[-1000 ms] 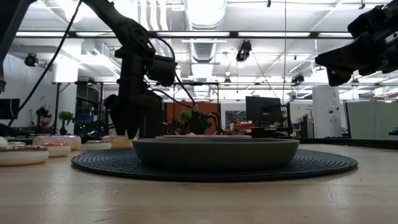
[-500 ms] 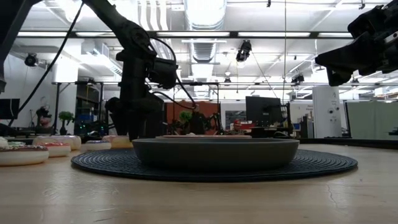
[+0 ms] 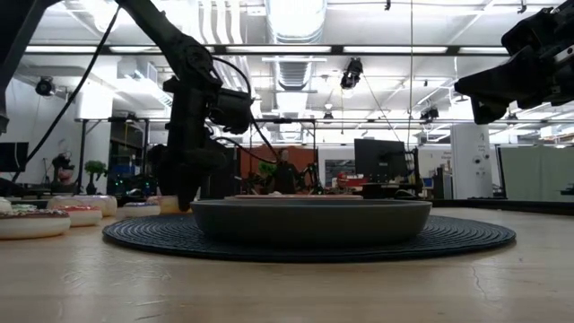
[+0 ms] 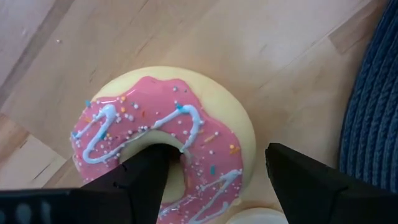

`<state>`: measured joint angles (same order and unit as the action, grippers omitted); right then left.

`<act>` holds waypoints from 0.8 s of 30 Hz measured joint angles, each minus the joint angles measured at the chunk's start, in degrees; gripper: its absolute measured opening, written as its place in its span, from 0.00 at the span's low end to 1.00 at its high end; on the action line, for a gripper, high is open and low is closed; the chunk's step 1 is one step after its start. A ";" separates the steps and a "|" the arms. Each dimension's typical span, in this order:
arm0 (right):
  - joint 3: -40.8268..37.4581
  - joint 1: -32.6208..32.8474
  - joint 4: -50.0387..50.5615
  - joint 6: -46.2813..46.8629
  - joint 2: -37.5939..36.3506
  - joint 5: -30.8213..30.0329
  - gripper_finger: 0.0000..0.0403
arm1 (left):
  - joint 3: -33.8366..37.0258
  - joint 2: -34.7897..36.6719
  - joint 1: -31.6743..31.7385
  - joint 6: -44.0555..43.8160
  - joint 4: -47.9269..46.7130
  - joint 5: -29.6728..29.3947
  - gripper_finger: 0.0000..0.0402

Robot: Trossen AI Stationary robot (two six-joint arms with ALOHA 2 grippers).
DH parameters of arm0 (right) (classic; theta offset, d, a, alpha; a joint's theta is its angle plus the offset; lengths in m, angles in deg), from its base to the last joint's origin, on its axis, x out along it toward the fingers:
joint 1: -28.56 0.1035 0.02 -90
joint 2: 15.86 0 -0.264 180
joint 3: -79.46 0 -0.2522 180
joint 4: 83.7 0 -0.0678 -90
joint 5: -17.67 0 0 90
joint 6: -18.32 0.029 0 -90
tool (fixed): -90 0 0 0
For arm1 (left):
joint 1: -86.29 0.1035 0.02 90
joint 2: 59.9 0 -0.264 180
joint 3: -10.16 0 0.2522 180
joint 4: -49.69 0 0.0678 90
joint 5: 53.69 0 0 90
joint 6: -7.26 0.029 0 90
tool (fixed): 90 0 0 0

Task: Pick & Place donuts
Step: Put the large pink donut on the gray plate

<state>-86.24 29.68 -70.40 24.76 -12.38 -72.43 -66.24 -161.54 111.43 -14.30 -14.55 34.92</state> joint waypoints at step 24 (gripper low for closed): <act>0.00 -0.01 0.01 -0.02 0.00 0.00 0.07 | -0.01 0.00 0.00 0.26 0.44 -0.02 0.48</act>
<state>-86.24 29.67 -70.39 24.74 -12.38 -72.43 -66.26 -161.54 111.43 -14.04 -14.11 34.90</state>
